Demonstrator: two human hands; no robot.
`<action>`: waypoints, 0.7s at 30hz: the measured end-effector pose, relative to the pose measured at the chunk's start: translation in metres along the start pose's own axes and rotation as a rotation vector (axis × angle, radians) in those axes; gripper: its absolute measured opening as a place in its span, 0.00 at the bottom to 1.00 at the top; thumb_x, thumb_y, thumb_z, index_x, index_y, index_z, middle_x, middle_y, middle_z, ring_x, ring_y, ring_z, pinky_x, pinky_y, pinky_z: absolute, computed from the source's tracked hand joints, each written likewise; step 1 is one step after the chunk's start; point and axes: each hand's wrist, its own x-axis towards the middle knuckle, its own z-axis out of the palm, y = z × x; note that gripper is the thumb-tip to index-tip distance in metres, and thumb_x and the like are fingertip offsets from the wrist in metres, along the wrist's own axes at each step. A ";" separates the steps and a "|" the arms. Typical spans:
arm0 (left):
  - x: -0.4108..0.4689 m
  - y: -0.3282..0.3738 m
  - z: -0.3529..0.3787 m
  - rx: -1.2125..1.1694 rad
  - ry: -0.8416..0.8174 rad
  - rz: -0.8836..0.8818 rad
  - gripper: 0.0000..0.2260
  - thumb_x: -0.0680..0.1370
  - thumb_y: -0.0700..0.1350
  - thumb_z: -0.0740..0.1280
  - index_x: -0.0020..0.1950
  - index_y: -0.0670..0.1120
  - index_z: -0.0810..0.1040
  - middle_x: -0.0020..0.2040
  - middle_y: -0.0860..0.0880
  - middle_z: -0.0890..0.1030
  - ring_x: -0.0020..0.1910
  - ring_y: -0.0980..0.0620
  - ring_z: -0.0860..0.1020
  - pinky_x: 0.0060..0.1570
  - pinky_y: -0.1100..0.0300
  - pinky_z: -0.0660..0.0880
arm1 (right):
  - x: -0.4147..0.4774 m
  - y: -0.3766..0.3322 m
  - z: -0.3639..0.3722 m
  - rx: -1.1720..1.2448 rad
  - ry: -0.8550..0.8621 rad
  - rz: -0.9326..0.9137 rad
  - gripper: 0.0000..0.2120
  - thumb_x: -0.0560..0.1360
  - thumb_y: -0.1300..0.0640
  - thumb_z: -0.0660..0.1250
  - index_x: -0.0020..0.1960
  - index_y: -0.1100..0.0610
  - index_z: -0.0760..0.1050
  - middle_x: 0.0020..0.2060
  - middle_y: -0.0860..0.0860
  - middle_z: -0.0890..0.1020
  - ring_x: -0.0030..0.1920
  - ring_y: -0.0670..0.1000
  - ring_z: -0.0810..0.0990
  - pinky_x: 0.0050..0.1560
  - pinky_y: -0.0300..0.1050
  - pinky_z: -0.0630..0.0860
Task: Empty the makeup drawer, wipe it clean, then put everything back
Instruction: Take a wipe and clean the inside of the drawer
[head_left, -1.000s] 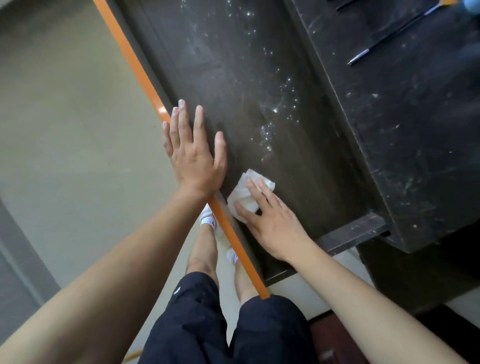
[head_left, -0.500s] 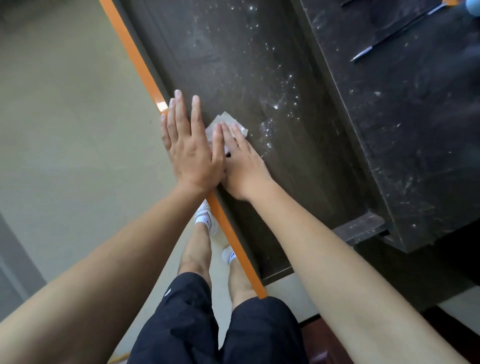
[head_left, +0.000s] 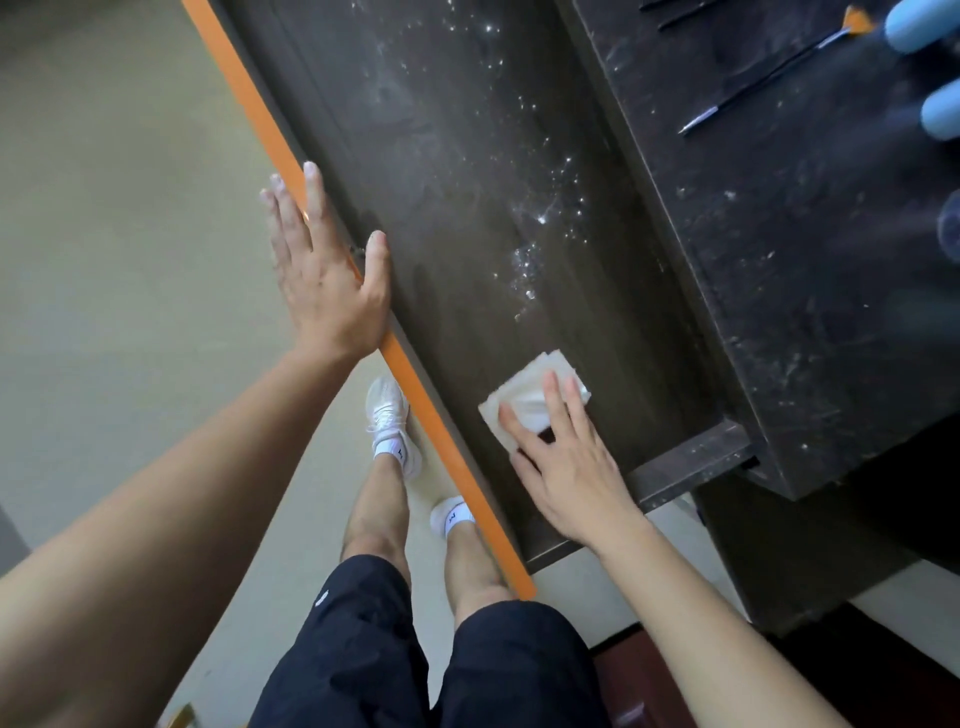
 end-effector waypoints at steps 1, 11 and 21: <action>0.000 0.001 0.001 -0.014 -0.007 0.007 0.33 0.79 0.55 0.57 0.80 0.46 0.51 0.80 0.40 0.50 0.79 0.42 0.46 0.76 0.54 0.44 | 0.017 -0.002 -0.008 0.018 0.026 0.019 0.27 0.83 0.44 0.53 0.79 0.39 0.47 0.78 0.56 0.35 0.77 0.58 0.29 0.75 0.59 0.57; 0.002 0.006 0.003 0.005 -0.044 -0.003 0.31 0.81 0.57 0.54 0.81 0.49 0.48 0.80 0.40 0.48 0.79 0.43 0.45 0.76 0.52 0.43 | 0.182 -0.049 -0.099 0.155 0.148 0.150 0.26 0.82 0.42 0.50 0.79 0.40 0.49 0.79 0.56 0.36 0.78 0.59 0.32 0.77 0.59 0.46; 0.002 0.008 0.006 -0.055 -0.073 -0.023 0.29 0.81 0.55 0.52 0.81 0.49 0.48 0.80 0.39 0.49 0.79 0.43 0.46 0.77 0.52 0.44 | 0.064 0.032 -0.054 0.101 0.103 0.246 0.30 0.80 0.35 0.52 0.78 0.36 0.46 0.78 0.48 0.31 0.76 0.53 0.28 0.75 0.61 0.54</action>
